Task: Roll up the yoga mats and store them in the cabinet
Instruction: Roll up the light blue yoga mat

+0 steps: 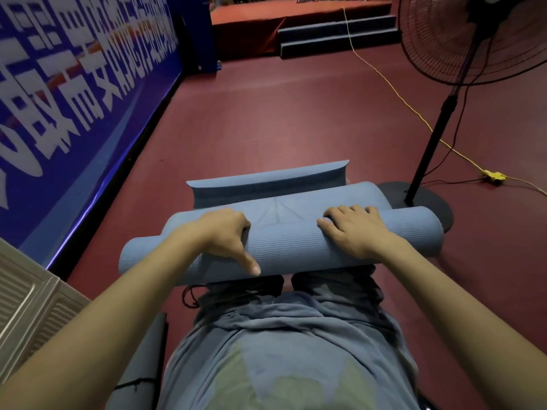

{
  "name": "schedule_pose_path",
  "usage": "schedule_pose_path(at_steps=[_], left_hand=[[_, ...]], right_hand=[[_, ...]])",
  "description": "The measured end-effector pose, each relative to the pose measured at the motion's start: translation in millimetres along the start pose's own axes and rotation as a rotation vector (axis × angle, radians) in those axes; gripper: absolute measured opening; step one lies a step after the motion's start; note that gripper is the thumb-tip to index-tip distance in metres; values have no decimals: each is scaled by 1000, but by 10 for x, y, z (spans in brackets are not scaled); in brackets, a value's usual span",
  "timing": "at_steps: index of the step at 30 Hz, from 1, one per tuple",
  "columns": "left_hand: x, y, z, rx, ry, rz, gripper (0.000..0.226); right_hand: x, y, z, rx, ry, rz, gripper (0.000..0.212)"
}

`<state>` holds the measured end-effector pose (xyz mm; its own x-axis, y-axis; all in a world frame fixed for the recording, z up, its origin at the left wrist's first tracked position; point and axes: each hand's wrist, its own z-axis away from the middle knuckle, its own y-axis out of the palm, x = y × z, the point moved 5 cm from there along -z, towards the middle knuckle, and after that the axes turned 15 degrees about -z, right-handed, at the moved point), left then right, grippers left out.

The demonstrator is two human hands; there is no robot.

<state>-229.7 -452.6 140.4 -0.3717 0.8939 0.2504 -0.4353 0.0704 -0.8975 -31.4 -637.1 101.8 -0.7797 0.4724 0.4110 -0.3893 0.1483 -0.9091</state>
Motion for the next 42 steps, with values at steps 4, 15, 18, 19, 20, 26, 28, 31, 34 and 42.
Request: schedule_pose_path(at_steps=[4,15,18,19,20,26,28,31,34,42], left_hand=[[-128,128,-89,6,-43,-160,101],[-101,31,-107,-92,-1,-82,96],[-135,-10,-82,-21,32,-19,89],[-146,2,-63,1,40,11,87],[-152,20,-43,23,46,45,84],[-204,112,49,151,117,205,74],[-224,127,75,114,119,197,76],[-194,149,85,55,115,220,77],[-118,179,53,44,121,327,77],[91,208,-109,-95,148,555,89]], right_hand=[[49,-86,-163,-11,26,-65,55],[69,-131,-229,65,98,-24,51],[81,-130,-189,159,141,-21,58],[86,-141,-176,197,156,-26,60],[89,-147,-163,237,165,-32,61],[30,-41,-21,417,193,-89,66],[17,-8,30,370,178,-87,67],[64,-50,108,135,90,-45,52],[155,-96,198,-65,-17,-4,43],[162,-9,253,-104,-69,9,76]])
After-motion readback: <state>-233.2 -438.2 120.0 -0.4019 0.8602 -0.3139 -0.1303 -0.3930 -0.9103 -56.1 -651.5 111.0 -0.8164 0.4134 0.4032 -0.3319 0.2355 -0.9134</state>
